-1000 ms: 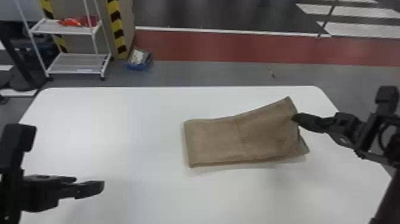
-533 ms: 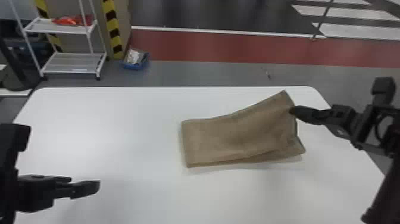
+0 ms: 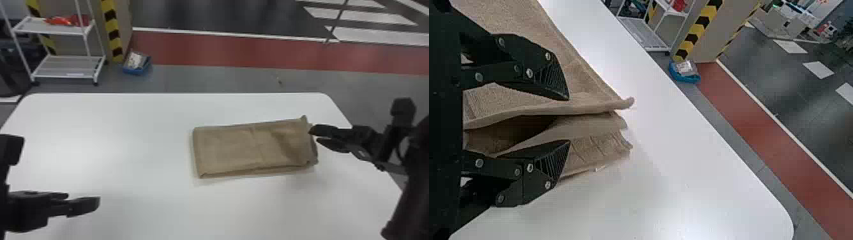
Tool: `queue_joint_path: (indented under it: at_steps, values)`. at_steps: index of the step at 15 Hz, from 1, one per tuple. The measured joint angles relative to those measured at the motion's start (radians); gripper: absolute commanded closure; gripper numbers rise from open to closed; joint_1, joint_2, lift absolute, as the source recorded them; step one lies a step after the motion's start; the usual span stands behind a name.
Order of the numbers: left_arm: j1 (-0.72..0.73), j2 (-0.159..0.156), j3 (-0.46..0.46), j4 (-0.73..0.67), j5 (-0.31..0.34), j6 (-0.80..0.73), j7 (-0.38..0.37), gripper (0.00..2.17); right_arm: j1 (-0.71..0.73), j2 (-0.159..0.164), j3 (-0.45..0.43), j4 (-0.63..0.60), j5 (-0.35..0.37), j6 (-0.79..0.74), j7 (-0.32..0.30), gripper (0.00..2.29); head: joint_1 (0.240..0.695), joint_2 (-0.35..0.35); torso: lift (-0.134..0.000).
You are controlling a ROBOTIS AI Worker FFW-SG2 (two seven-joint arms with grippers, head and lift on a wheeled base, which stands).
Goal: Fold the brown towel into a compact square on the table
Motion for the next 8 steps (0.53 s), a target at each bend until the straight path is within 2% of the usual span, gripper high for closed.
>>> queue_joint_path:
  at_steps: [5,8]
  values:
    - [0.003,0.002,-0.004,-0.002,-0.004,0.0,-0.002,0.09,0.008,-0.06,-0.006,0.012,0.024,0.0,0.001,0.06,0.695,-0.207,-0.125]
    - [0.003,0.001,-0.012,-0.002,-0.009,0.002,-0.003,0.09,0.024,-0.069,0.026,0.045,0.058,0.0,0.001,0.07,0.695,-0.214,-0.125]
